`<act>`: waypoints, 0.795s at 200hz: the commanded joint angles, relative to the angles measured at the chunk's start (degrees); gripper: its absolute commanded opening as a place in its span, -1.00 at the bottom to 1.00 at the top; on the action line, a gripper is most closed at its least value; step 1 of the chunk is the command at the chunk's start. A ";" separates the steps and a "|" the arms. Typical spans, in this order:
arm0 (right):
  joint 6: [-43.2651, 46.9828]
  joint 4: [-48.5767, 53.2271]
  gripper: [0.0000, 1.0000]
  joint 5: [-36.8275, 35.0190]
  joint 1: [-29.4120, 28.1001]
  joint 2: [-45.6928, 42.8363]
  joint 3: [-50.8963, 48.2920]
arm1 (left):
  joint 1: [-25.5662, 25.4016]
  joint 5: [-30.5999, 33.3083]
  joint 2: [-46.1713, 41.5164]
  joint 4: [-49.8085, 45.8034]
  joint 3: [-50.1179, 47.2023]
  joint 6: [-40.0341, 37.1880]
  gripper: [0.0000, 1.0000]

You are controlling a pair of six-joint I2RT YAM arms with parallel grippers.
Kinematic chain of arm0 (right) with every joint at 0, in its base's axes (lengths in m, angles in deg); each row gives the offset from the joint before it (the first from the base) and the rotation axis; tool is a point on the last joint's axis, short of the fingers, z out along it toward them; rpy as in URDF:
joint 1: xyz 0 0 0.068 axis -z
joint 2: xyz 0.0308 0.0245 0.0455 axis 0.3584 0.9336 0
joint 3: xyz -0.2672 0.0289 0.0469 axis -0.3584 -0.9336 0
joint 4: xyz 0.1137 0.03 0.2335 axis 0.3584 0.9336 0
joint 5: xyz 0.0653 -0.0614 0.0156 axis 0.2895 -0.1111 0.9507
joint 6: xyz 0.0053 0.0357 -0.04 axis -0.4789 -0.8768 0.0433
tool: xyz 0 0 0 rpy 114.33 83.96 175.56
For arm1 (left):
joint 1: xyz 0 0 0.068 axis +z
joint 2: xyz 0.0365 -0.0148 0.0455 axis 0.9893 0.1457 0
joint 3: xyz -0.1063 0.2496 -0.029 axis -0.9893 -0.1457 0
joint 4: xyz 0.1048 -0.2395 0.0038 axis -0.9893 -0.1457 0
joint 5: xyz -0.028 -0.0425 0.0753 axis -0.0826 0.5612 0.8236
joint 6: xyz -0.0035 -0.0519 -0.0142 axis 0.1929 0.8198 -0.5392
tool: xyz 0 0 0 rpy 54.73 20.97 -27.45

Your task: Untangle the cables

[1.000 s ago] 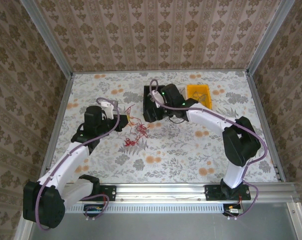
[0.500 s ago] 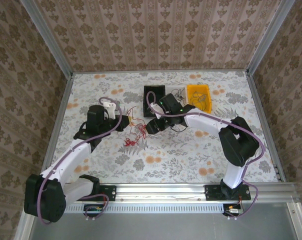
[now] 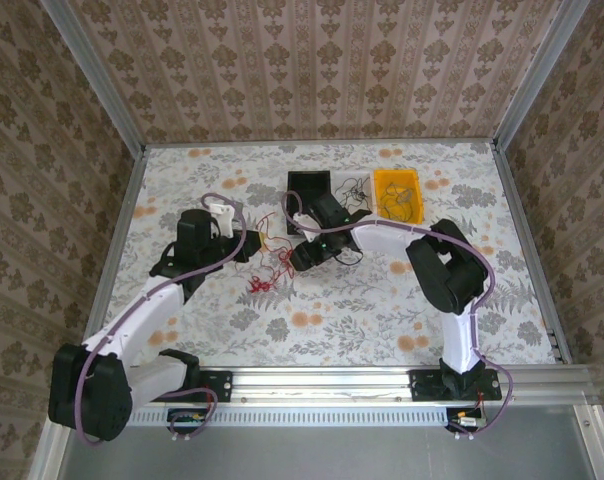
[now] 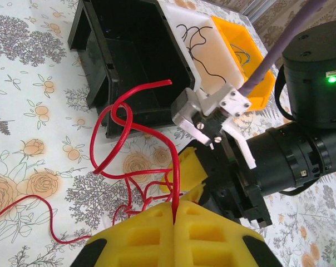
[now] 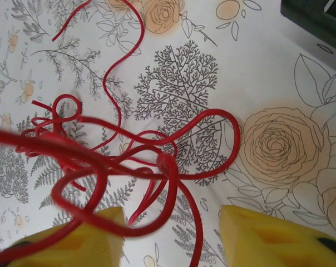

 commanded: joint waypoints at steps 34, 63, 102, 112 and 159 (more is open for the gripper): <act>-0.07 -0.23 -0.88 -2.19 0.11 -1.33 -1.75 | -0.27 0.43 1.13 2.24 1.69 0.06 -1.00; -2.22 -3.41 -1.00 -5.86 1.84 -6.82 -7.48 | -0.01 3.58 -0.10 0.67 1.29 -0.51 -1.00; -8.99 -7.90 -1.00 -13.81 6.16 -14.59 -17.06 | 0.75 20.55 -3.44 -6.93 0.69 -0.84 -1.00; -11.05 -8.49 -1.00 -15.88 7.61 -16.13 -19.30 | 1.17 26.08 -4.11 -9.59 0.73 -0.43 -1.00; -19.69 -8.08 -1.00 -22.55 15.71 -21.06 -26.79 | 4.09 37.38 -6.33 -15.89 0.51 2.22 -1.00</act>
